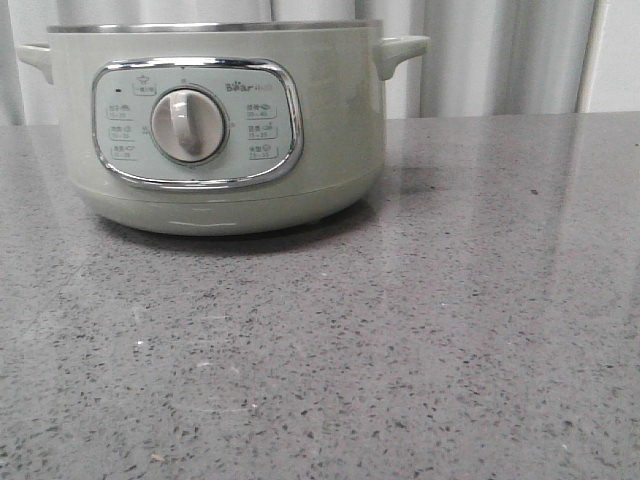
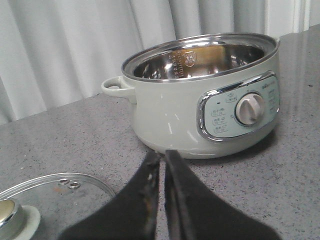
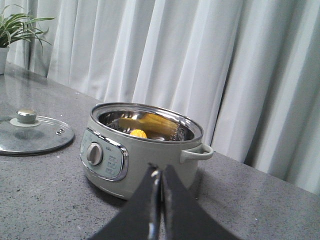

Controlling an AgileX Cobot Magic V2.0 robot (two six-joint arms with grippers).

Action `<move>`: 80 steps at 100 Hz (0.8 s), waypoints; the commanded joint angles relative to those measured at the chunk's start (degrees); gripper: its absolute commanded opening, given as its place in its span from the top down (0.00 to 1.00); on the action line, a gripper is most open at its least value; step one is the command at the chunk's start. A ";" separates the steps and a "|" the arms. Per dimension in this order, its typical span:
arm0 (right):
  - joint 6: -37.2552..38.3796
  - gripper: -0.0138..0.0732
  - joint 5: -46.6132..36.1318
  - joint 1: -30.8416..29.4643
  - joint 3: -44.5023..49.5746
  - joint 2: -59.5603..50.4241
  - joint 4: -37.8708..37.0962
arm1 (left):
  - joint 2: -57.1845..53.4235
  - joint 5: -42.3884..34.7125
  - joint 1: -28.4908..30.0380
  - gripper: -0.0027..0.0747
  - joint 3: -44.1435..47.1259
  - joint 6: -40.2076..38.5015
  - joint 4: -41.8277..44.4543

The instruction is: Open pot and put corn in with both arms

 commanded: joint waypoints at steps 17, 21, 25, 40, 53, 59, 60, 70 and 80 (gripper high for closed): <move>-0.30 0.93 -4.63 -0.37 -1.21 -0.64 -0.40 | 0.71 -4.32 -0.10 0.99 -1.42 -0.26 -2.17; -0.30 0.93 -4.63 -0.37 -1.21 -0.64 -0.40 | 0.71 -4.32 -0.10 0.99 -1.42 -0.26 -2.17; -0.30 0.93 -4.63 -0.37 -1.21 -0.64 -0.40 | 0.71 -4.32 -0.10 0.99 -1.42 -0.26 -2.17; -0.30 0.93 -4.63 -0.37 -1.21 -0.64 -0.40 | 0.71 -4.32 -0.10 0.99 -1.42 -0.26 -2.17; -0.30 0.93 -4.63 -0.37 -1.21 -0.64 -0.40 | 0.71 -4.91 0.02 0.99 -0.07 -0.14 -0.85; -0.30 0.93 -4.63 -0.37 -1.21 -0.64 -0.40 | 0.61 -7.80 0.02 0.99 1.48 -0.69 5.43; -0.30 0.93 -4.63 -0.37 -1.21 -0.64 -0.40 | 0.61 -8.38 0.02 0.99 1.66 -1.62 6.01; -0.30 0.93 -4.63 -0.37 -1.21 -0.64 -0.40 | -0.92 -13.69 0.02 0.99 5.67 -12.30 17.65; -0.30 0.93 -4.63 -0.37 -1.21 -0.64 -0.40 | -4.15 -21.76 0.02 0.99 12.47 -27.98 32.65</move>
